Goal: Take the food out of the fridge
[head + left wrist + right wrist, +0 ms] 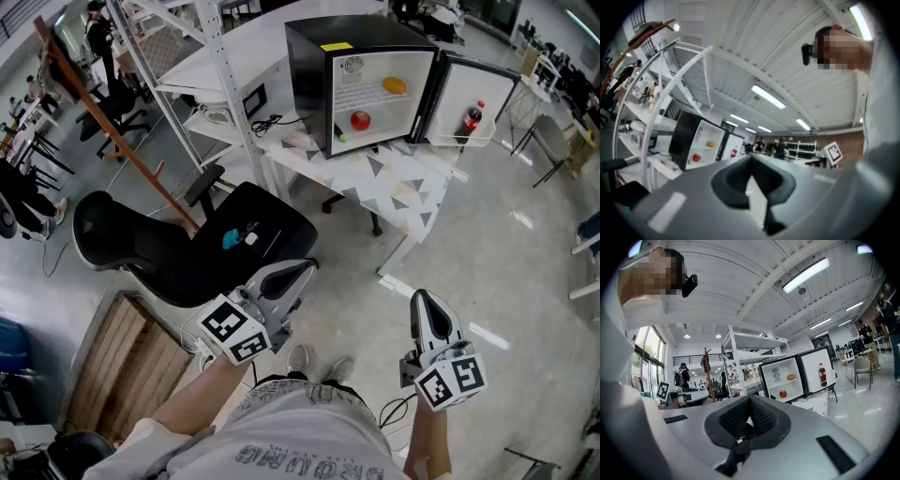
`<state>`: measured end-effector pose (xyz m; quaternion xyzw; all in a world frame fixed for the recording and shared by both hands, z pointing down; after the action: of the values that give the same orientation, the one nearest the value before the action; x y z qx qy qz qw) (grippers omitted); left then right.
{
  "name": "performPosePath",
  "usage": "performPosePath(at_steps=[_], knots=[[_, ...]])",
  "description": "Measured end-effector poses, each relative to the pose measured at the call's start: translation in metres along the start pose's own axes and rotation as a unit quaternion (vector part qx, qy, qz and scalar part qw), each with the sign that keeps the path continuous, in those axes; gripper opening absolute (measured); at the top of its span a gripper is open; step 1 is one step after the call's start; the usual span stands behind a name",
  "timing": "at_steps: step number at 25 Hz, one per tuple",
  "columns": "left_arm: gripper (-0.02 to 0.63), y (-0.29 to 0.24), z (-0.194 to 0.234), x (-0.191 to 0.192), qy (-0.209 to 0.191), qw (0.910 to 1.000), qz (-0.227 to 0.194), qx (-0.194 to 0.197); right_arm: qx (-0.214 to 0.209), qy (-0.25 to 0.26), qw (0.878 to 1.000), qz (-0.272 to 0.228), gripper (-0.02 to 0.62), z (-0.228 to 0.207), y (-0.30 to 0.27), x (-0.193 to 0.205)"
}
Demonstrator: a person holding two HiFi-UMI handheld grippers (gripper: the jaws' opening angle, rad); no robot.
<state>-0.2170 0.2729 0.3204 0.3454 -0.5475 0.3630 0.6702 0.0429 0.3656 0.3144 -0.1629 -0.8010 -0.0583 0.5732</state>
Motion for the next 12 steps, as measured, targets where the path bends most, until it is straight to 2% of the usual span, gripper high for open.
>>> performPosePath(at_steps=[12], knots=[[0.005, -0.0005, -0.0061, 0.0009, -0.001, 1.0, 0.002, -0.003, -0.004, 0.003, 1.0, -0.012, 0.002, 0.0005, 0.0032, -0.0033]])
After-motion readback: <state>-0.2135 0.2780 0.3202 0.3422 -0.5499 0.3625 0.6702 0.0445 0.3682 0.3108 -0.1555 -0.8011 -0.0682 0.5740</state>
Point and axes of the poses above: the fingertips, and each gripper's own axes: y backward along the fingers, z to its left, x out of its underside, the point moved 7 cm from there along y, backward along the fingers, and after that the axes turned 6 degrees about -y, right-handed, at the moved point
